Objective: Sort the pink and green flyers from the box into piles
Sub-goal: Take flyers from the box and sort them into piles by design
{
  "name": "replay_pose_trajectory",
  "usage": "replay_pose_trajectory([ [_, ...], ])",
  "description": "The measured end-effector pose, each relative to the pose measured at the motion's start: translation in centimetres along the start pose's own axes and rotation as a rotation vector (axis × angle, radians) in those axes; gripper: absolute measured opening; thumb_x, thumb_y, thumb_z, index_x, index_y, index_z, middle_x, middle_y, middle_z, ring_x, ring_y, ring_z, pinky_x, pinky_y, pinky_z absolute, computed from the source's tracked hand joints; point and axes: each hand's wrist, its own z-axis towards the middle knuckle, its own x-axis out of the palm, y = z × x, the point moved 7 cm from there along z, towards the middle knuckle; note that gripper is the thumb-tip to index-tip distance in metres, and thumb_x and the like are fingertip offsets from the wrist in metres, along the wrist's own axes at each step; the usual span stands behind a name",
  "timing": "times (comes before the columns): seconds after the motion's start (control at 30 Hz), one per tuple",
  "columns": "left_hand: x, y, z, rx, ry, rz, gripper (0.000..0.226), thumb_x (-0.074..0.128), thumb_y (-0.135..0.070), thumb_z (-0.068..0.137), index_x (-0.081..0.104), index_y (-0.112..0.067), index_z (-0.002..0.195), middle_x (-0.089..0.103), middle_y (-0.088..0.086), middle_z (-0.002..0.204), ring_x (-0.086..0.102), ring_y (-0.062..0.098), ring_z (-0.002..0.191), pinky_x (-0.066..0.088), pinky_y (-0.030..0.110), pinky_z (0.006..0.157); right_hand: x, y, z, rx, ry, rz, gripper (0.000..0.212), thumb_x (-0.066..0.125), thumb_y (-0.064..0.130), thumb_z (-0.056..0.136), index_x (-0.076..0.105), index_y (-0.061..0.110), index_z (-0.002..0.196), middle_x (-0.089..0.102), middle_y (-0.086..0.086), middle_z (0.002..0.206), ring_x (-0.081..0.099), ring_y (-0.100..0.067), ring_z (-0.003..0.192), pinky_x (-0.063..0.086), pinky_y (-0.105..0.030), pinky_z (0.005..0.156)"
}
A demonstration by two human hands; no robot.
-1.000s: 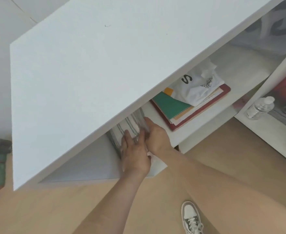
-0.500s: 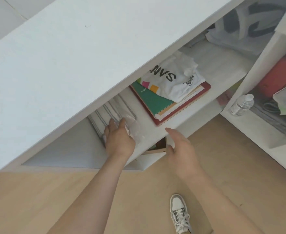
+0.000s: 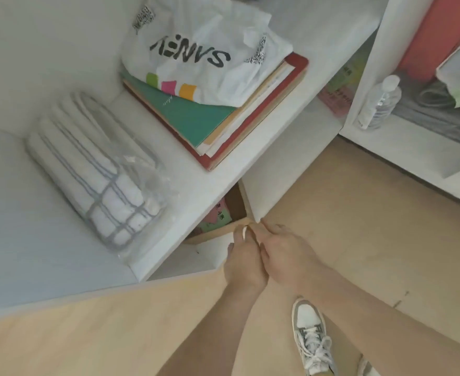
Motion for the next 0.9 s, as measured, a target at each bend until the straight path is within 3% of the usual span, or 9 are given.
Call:
replay_pose_trajectory([
  [0.1, 1.3, 4.3, 5.7, -0.074, -0.026, 0.051, 0.074, 0.054, -0.013, 0.090, 0.013, -0.024, 0.149, 0.015, 0.005, 0.156, 0.044, 0.027, 0.128, 0.041, 0.039, 0.101, 3.0, -2.1, 3.8, -0.006, 0.033, 0.078, 0.066, 0.039, 0.023, 0.099, 0.002, 0.037, 0.152, 0.009, -0.003, 0.160, 0.032, -0.029, 0.137, 0.037, -0.039, 0.106],
  [0.2, 2.3, 6.1, 8.6, -0.114, -0.002, 0.124, 0.052, 0.055, -0.021, 0.093, 0.037, -0.024, 0.142, 0.039, 0.006, 0.139, 0.051, 0.026, 0.119, 0.041, 0.033, 0.094, 5.6, -3.8, 6.5, 0.045, 0.060, 0.261, 0.069, 0.041, 0.026, 0.099, -0.003, 0.039, 0.151, 0.023, -0.009, 0.154, 0.036, -0.032, 0.134, 0.040, -0.041, 0.103],
  [0.33, 2.3, 4.0, 8.3, -0.030, -0.043, 0.181, 0.026, 0.056, -0.021, 0.092, 0.064, -0.023, 0.117, 0.062, 0.006, 0.114, 0.059, 0.026, 0.107, 0.044, 0.031, 0.086, 7.1, -6.2, 7.0, 0.293, 0.051, 0.648, 0.063, 0.046, 0.027, 0.097, 0.014, 0.036, 0.151, 0.047, -0.005, 0.141, 0.050, -0.026, 0.122, 0.043, -0.029, 0.093],
  [0.47, 3.7, 2.8, 6.5, 0.070, -0.013, 0.079, 0.025, 0.054, -0.019, 0.094, 0.070, -0.026, 0.112, 0.058, 0.004, 0.104, 0.057, 0.022, 0.101, 0.037, 0.025, 0.078, 8.4, -8.0, 7.4, 0.514, 0.047, 0.812, 0.054, 0.050, 0.026, 0.095, 0.033, 0.028, 0.147, 0.055, -0.006, 0.136, 0.054, -0.028, 0.120, 0.046, -0.032, 0.095],
  [0.53, 4.8, 2.4, 5.5, 0.106, 0.044, 0.023, 0.024, 0.053, -0.019, 0.095, 0.072, -0.025, 0.110, 0.057, 0.004, 0.103, 0.057, 0.021, 0.099, 0.038, 0.024, 0.078, 9.1, -9.2, 7.6, 0.592, 0.015, 0.777, 0.047, 0.051, 0.025, 0.094, 0.045, 0.020, 0.140, 0.061, -0.010, 0.127, 0.058, -0.030, 0.113, 0.050, -0.035, 0.091],
  [0.67, 7.1, 1.7, 3.1, 0.168, 0.271, -0.100, 0.028, 0.053, -0.015, 0.094, 0.068, -0.023, 0.117, 0.064, 0.000, 0.116, 0.057, 0.014, 0.109, 0.039, 0.022, 0.097, 9.6, -12.1, 5.4, 0.709, -0.128, 0.596, 0.025, 0.047, 0.016, 0.095, 0.068, 0.009, 0.107, 0.069, -0.016, 0.101, 0.061, -0.034, 0.093, 0.048, -0.032, 0.077],
  [0.77, 5.5, 2.4, 1.0, 0.148, 0.143, -0.081, 0.031, 0.055, -0.015, 0.091, 0.066, -0.026, 0.118, 0.059, -0.004, 0.120, 0.052, 0.015, 0.113, 0.037, 0.021, 0.096, 8.3, -13.5, 1.7, 0.712, -0.171, 0.476, 0.025, 0.042, 0.015, 0.097, 0.061, 0.005, 0.085, 0.059, -0.014, 0.081, 0.051, -0.032, 0.077, 0.037, -0.030, 0.065],
  [0.83, 3.4, 3.0, -0.9, 0.070, 0.039, -0.077, 0.034, 0.054, -0.012, 0.090, 0.064, -0.027, 0.119, 0.054, -0.004, 0.123, 0.045, 0.017, 0.117, 0.031, 0.015, 0.093, 6.4, -14.6, -1.8, 0.719, -0.217, 0.399, 0.026, 0.042, 0.017, 0.099, 0.058, 0.006, 0.080, 0.058, -0.016, 0.078, 0.052, -0.033, 0.077, 0.033, -0.030, 0.064],
  [0.9, 1.7, 3.6, -2.9, 0.000, 0.006, -0.060, 0.038, 0.054, -0.011, 0.088, 0.061, -0.027, 0.122, 0.050, 0.001, 0.127, 0.042, 0.023, 0.121, 0.031, 0.019, 0.098, 3.9, -15.5, -6.1, 0.742, -0.260, 0.346, 0.027, 0.044, 0.015, 0.098, 0.053, 0.008, 0.074, 0.063, -0.021, 0.079, 0.053, -0.035, 0.074, 0.032, -0.031, 0.063],
])
